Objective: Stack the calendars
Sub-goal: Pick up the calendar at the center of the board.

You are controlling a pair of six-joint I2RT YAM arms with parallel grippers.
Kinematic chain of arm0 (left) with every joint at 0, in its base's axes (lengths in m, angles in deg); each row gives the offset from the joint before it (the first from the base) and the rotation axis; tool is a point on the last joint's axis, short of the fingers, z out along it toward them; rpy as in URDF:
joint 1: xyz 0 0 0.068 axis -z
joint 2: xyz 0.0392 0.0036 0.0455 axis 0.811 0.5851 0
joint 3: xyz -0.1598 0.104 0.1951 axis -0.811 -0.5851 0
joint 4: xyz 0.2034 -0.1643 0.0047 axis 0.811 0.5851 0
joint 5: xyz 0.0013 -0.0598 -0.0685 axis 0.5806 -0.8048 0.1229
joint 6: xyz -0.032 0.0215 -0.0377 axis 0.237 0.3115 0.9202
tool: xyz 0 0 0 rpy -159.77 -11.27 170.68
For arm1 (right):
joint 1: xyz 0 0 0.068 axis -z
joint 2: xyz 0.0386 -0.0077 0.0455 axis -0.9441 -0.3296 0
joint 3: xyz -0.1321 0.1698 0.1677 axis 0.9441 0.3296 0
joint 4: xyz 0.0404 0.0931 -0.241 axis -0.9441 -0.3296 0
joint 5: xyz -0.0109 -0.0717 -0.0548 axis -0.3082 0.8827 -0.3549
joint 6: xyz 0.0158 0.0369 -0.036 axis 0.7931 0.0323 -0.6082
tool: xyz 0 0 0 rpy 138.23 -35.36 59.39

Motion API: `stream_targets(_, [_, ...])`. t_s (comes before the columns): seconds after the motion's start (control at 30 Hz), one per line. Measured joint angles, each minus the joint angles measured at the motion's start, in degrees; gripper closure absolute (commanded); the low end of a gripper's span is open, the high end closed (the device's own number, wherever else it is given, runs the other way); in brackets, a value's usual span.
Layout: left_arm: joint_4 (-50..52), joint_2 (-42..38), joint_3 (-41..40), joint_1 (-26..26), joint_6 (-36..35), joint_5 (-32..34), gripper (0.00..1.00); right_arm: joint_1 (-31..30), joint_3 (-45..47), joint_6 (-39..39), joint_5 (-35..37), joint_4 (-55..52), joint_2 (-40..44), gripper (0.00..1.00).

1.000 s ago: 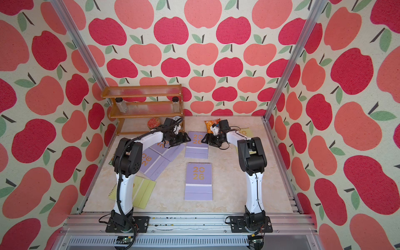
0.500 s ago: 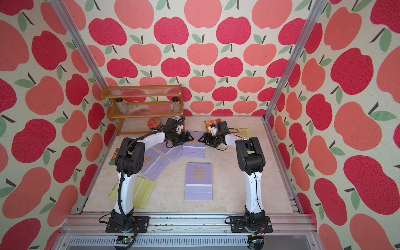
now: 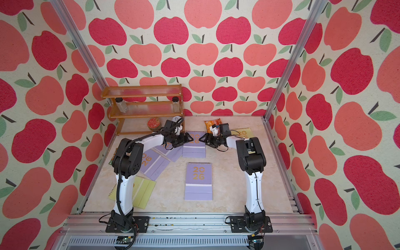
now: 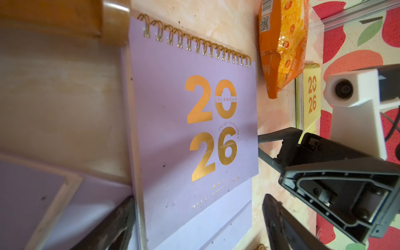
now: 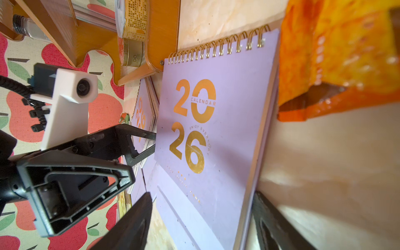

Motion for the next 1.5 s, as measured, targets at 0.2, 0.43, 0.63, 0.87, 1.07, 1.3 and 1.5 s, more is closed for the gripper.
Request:
stream_targets(0.2, [-1.79, -3.89, -4.13, 0.61, 2.08, -2.51, 0.16, -0.11, 0.90, -0.02, -0.55, 1.92, 0.00, 0.25])
stream_targets(0.43, [-4.13, -8.13, -5.79, 1.62, 3.41, -4.46, 0.19, -0.42, 1.70, 0.00, -0.76, 3.54, 0.00, 0.25])
stream_targets(0.63, [-4.94, -8.22, -6.54, 1.44, 4.04, -5.07, 0.20, -0.42, 2.71, 0.02, -1.01, 5.27, 0.11, 0.25])
stream_targets(0.87, [-5.14, -8.22, -9.16, 1.44, 4.37, -5.33, 0.20, -0.31, 6.47, 1.88, -1.81, 10.58, 1.07, 0.28])
stream_targets(1.07, [-5.42, -8.20, -10.86, 1.44, 4.37, -5.49, 0.20, 0.57, 9.79, 4.61, -3.28, 15.54, 1.51, 0.35])
stream_targets(1.3, [-6.51, -8.20, -11.80, 1.44, 4.35, -5.97, 0.20, 1.14, 12.59, 6.10, -2.89, 16.96, 1.90, 0.67])
stream_targets(1.5, [-6.71, -8.20, -12.41, 1.44, 4.35, -6.03, 0.20, 1.42, 13.70, 7.65, -3.17, 16.87, 1.90, 0.90])
